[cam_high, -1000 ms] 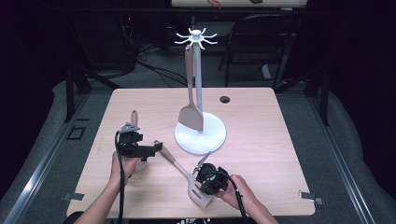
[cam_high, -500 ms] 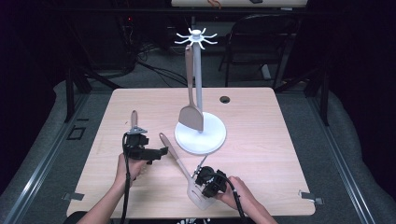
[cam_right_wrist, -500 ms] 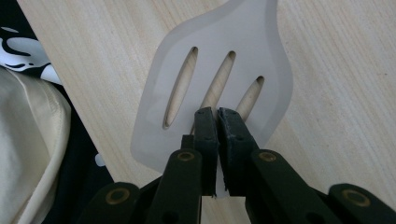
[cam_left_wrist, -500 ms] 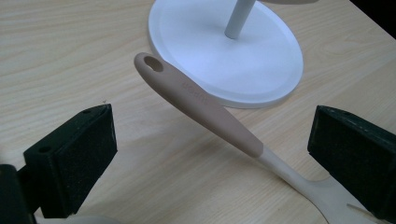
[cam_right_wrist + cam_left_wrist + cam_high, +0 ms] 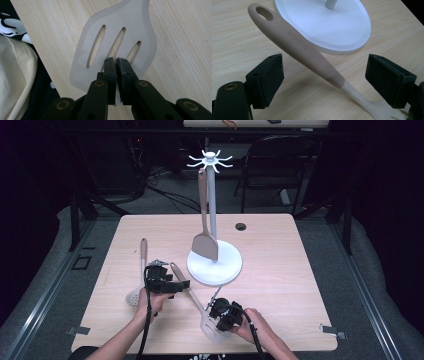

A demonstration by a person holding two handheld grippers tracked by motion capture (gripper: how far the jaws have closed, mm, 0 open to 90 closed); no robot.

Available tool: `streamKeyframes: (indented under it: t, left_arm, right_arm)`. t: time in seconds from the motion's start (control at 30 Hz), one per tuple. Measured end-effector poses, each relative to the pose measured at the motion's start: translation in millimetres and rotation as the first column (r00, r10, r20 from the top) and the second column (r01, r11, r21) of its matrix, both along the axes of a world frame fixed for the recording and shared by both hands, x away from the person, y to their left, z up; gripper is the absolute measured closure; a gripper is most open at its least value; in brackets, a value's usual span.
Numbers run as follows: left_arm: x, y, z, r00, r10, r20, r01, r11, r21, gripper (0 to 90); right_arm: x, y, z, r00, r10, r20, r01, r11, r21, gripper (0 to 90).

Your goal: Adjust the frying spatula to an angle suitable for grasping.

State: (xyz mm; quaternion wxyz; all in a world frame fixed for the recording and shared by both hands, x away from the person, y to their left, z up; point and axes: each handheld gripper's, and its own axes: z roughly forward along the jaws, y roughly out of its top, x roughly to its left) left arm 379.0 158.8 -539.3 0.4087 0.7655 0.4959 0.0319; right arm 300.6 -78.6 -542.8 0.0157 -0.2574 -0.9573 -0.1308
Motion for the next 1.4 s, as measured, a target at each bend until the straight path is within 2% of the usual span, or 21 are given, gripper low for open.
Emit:
streamKeyframes:
  t: [0.07, 0.13, 0.23, 0.33, 0.43, 0.5, 0.6, 0.63, 0.73, 0.77, 0.9, 0.93, 1.0, 1.03, 1.07, 1.1, 1.13, 1.17, 1.2, 1.37, 1.4]
  left_arm:
    - [0.8, -0.8, -1.1, 1.0000, 0.001, -0.001, -0.001, 1.0000, 0.002, 15.3]
    - [3.1, -3.7, -5.8, 0.9999, -0.004, -0.012, 0.004, 0.9999, 0.015, 16.6]
    - [5.6, -7.1, -11.1, 0.9998, -0.006, -0.017, 0.007, 0.9995, 0.030, 19.2]
    - [6.9, -10.5, -13.6, 0.9998, 0.005, -0.018, -0.004, 0.9995, 0.030, 31.0]
    - [7.5, -14.1, -14.4, 0.9997, 0.013, -0.022, -0.012, 0.9990, 0.042, 32.9]
    - [7.8, -14.0, -15.7, 0.9992, 0.030, -0.027, -0.029, 0.9990, 0.034, 35.8]
    - [8.8, -11.5, -17.2, 0.9989, 0.036, -0.029, -0.036, 0.9990, 0.027, 44.4]
    - [8.7, -10.5, -17.6, 0.9989, 0.037, -0.030, -0.036, 0.9993, 0.013, 45.6]
    - [8.1, -10.2, -17.3, 0.9989, 0.036, -0.029, -0.036, 0.9993, 0.010, 47.0]
    - [7.3, -9.8, -16.2, 0.9991, 0.034, -0.025, -0.034, 0.9994, 0.008, 47.7]
    - [1.7, -9.7, -9.9, 0.9991, 0.042, 0.002, -0.042, 0.9990, -0.017, 50.2]
    - [0.5, -10.0, -8.5, 0.9990, 0.043, 0.012, -0.043, 0.9988, -0.023, 50.7]
    - [-2.7, -11.3, -5.0, 0.9985, 0.042, 0.036, -0.041, 0.9989, -0.022, 51.9]
    - [-2.7, -11.3, -5.0, 0.9985, 0.042, 0.036, -0.041, 0.9989, -0.022, 52.3]
    - [-6.5, -13.2, -1.7, 0.9967, 0.041, 0.071, -0.040, 0.9989, -0.025, 52.6]
    - [-8.3, -14.3, 0.0, 0.9956, 0.040, 0.085, -0.039, 0.9990, -0.023, 52.8]
    - [-8.3, -14.3, 0.0, 0.9956, 0.040, 0.085, -0.039, 0.9990, -0.023, 53.0]
    - [-10.5, -15.9, 2.0, 0.9941, 0.037, 0.102, -0.035, 0.9991, -0.023, 53.2]
    - [-11.4, -16.4, 2.7, 0.9938, 0.035, 0.106, -0.033, 0.9992, -0.022, 53.4]
    - [-15.9, -17.8, 6.7, 0.9920, 0.026, 0.124, -0.022, 0.9993, -0.031, 54.2]
    - [-15.9, -17.8, 6.7, 0.9920, 0.026, 0.124, -0.022, 0.9993, -0.031, 54.5]
  right_arm:
    - [0.3, 0.0, -0.1, 1.0000, 0.001, -0.001, -0.001, 1.000, 0.002, 86.5]
    - [1.2, -1.3, -1.3, 0.9999, -0.006, -0.012, 0.006, 1.000, 0.024, 86.6]
    - [2.1, -1.9, -1.4, 0.9999, -0.002, -0.010, 0.002, 1.000, 0.021, 86.6]
    - [1.7, -1.5, -1.5, 0.9999, -0.003, -0.015, 0.003, 1.000, 0.027, 86.6]
    - [2.2, -1.5, -1.3, 0.9998, 0.002, -0.018, -0.002, 1.000, 0.024, 86.7]
    - [2.7, -1.0, -0.3, 0.9998, 0.009, -0.018, -0.009, 1.000, 0.008, 86.7]
    - [2.9, -1.1, -0.4, 0.9998, 0.009, -0.019, -0.009, 1.000, 0.011, 86.7]
    - [3.1, -1.4, -0.9, 0.9998, 0.008, -0.020, -0.008, 1.000, 0.016, 86.7]
    - [3.3, -1.4, -0.8, 0.9998, 0.011, -0.018, -0.011, 1.000, 0.011, 86.7]
    - [3.3, -1.1, 0.0, 0.9998, 0.015, -0.015, -0.015, 1.000, 0.000, 86.7]
    - [2.7, -1.5, -0.3, 0.9997, 0.007, -0.022, -0.007, 1.000, 0.022, 86.3]
    - [3.3, -2.0, 0.7, 0.9998, 0.013, -0.015, -0.013, 1.000, 0.007, 83.6]
    - [1.6, -1.4, 2.2, 0.9997, 0.010, 0.022, -0.011, 0.999, 0.030, 77.3]
    - [1.6, -1.4, 2.2, 0.9997, 0.010, 0.022, -0.011, 0.999, 0.030, 77.3]
    - [0.5, -0.2, 9.3, 0.9969, 0.007, 0.078, -0.012, 0.998, 0.066, 74.4]
    - [0.6, 0.4, 13.9, 0.9947, -0.004, 0.103, -0.006, 0.995, 0.097, 72.5]
    - [0.6, 0.4, 13.9, 0.9947, -0.004, 0.103, -0.006, 0.995, 0.097, 72.5]
    - [1.2, 2.2, 22.0, 0.9900, -0.058, 0.129, 0.033, 0.983, 0.183, 68.7]
    - [1.5, 3.1, 23.2, 0.9875, -0.079, 0.136, 0.050, 0.977, 0.209, 67.8]
    - [9.4, 10.1, 20.1, 0.9704, -0.182, 0.159, 0.135, 0.954, 0.267, 63.1]
    - [9.4, 10.1, 20.1, 0.9704, -0.182, 0.159, 0.135, 0.954, 0.267, 63.1]
